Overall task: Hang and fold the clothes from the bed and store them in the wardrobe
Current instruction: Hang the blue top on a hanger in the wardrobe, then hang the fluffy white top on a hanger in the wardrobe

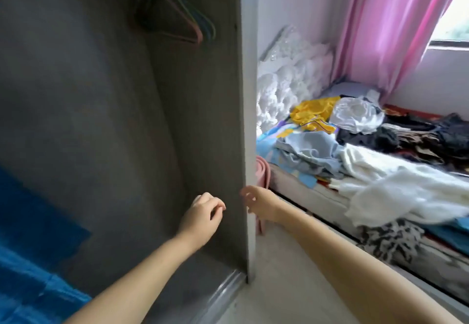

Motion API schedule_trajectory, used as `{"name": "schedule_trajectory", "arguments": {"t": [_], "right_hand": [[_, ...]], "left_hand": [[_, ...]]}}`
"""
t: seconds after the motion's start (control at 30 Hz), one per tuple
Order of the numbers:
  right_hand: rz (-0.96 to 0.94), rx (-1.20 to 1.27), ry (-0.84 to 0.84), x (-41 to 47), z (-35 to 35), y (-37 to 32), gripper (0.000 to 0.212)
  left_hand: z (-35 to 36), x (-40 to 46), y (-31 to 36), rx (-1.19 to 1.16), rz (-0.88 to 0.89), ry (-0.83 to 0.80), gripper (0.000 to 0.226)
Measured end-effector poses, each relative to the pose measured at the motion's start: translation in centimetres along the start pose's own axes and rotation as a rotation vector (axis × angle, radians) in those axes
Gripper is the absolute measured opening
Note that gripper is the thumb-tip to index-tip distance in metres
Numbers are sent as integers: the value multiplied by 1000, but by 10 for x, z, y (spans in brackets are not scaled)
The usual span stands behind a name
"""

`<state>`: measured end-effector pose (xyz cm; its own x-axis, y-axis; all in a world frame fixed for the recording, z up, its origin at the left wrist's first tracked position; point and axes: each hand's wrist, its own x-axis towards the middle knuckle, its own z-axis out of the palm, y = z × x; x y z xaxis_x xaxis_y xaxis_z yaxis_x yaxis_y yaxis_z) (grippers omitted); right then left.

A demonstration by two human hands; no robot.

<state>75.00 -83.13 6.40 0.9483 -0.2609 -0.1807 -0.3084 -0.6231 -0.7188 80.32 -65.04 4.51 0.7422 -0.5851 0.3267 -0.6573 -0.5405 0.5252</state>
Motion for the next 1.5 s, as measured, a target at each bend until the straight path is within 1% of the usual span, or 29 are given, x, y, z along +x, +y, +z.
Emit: {"name": "schedule_trajectory", "arguments": {"t": [0.13, 0.27, 0.4, 0.57, 0.7, 0.83, 1.07, 1.2, 1.33, 1.5], "right_hand": [[132, -48, 102, -32, -70, 106, 34], [285, -45, 140, -72, -138, 205, 36], [441, -25, 280, -125, -201, 298, 35], [572, -6, 382, -187, -245, 373, 33], [675, 50, 441, -214, -270, 423, 33], [742, 125, 458, -206, -293, 464, 33], [816, 169, 472, -143, -356, 529, 32], [854, 205, 526, -102, -386, 569, 30], [928, 242, 472, -90, -397, 611, 32], [1029, 311, 425, -77, -424, 689, 34]], "left_hand": [[84, 43, 73, -56, 109, -153, 13], [169, 68, 150, -124, 161, -262, 14], [251, 86, 228, -179, 252, -392, 13], [325, 107, 307, -227, 329, -521, 12], [379, 124, 359, -254, 383, -630, 13], [429, 149, 382, -271, 407, -708, 13], [510, 246, 402, -246, 416, -794, 13], [560, 305, 420, -203, 425, -853, 20], [602, 324, 439, -151, 459, -947, 22], [665, 350, 473, -142, 428, -1057, 26]]}}
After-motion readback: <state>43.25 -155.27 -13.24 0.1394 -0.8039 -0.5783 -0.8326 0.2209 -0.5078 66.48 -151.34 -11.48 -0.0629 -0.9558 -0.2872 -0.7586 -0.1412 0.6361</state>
